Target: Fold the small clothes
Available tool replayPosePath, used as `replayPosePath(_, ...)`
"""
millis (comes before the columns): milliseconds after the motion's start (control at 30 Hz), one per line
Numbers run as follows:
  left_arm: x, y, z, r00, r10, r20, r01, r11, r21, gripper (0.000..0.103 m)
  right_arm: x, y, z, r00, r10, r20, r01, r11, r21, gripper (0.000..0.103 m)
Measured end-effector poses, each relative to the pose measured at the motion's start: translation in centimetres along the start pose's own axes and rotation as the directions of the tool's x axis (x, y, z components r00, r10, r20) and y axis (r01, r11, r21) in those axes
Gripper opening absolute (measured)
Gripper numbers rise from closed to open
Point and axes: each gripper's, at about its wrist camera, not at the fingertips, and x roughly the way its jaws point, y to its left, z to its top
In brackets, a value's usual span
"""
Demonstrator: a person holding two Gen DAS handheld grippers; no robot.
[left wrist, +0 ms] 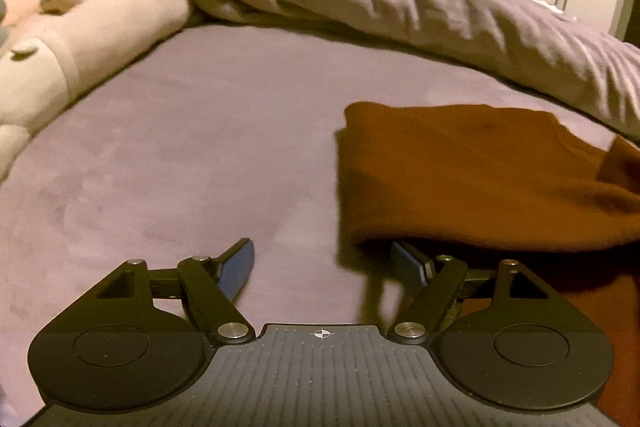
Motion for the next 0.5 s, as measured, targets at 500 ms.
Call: replayPosePath(500,-1.3,-5.5,-1.9,0.984,-0.167,-0.066,0.172,0.982,0.083,0.081,-2.4,-4.4,0.1,1.0,0.009,0.02,-0.012,0.989,0.144,0.012)
